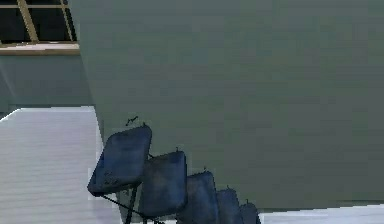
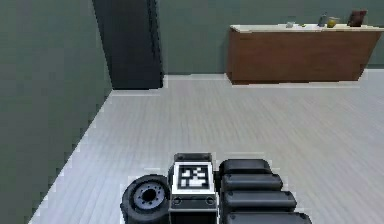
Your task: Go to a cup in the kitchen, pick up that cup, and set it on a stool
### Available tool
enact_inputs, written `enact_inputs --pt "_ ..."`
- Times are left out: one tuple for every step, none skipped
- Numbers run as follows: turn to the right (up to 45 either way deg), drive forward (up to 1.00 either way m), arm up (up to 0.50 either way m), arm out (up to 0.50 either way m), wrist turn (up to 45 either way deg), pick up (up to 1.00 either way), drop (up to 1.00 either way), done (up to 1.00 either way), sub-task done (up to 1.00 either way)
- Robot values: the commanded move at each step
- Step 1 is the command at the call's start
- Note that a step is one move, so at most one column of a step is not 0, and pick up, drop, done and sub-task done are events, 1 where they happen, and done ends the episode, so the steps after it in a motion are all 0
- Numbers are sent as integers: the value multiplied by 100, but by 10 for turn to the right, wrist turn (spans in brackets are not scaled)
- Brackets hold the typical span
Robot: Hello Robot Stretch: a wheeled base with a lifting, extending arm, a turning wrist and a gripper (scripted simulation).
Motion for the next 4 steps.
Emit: enact_inputs --pt "450 0 0 0 0 0 0 0 0" --pt "90 0 0 0 0 0 0 0 0" --pt "0 10 0 0 0 0 0 0 0" --pt "450 0 0 0 0 0 0 0 0"
